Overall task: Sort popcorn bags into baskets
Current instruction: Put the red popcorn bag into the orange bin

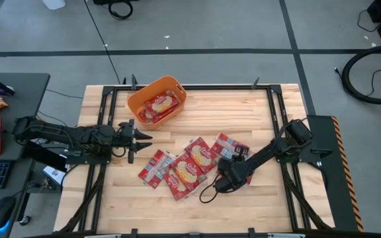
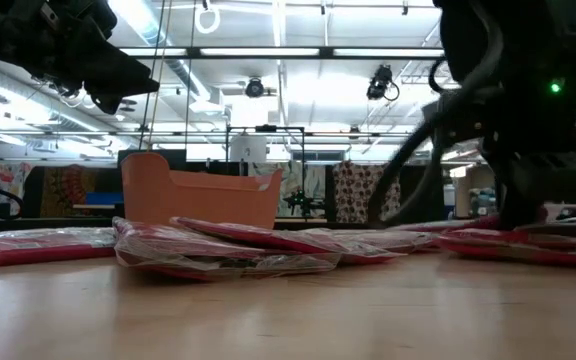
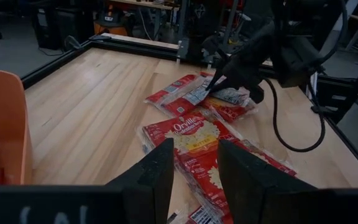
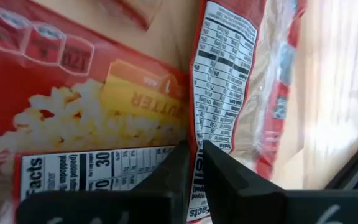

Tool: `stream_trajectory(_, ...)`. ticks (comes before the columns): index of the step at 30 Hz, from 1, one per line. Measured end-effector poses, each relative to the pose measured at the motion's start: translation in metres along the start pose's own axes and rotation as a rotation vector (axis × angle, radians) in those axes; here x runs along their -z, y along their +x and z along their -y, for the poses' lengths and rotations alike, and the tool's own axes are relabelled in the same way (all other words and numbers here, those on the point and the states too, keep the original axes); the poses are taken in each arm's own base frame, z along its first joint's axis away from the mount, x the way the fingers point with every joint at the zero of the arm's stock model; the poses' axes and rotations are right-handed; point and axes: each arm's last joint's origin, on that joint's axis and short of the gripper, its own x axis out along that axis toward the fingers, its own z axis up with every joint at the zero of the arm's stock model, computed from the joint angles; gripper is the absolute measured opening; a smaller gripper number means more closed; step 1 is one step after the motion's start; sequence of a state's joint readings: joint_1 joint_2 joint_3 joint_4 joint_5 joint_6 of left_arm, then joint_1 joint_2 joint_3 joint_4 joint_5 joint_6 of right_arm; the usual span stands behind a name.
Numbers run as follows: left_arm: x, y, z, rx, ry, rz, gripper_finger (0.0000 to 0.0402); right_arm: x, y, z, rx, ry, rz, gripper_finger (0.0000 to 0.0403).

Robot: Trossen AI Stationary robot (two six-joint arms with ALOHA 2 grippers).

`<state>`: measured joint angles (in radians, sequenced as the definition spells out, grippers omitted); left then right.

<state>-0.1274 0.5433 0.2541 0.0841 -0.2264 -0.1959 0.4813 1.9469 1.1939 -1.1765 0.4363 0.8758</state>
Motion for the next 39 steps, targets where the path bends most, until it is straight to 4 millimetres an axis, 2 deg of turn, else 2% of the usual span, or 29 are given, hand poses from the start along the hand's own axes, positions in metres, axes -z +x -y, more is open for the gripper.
stream_trajectory(7, 0.0, 0.0, 0.0, 0.0, 0.0, 0.0, 0.0128, -0.01, -0.013, 0.006, 0.018, -0.004, 0.019, 0.0042)
stream_trajectory(20, 0.0, 0.0, 0.0, 0.0, 0.0, 0.0, 0.0128, -0.01, -0.013, 0.007, 0.03, -0.022, 0.019, 0.0018)
stream_trajectory(32, 0.0, 0.0, 0.0, 0.0, 0.0, 0.0, 0.0128, -0.009, -0.015, 0.009, 0.05, -0.034, 0.005, 0.0014)
stream_trajectory(39, 0.0, 0.0, 0.0, -0.002, 0.0, 0.001, 0.0128, -0.018, -0.032, 0.014, 0.072, -0.036, 0.043, 0.0014)
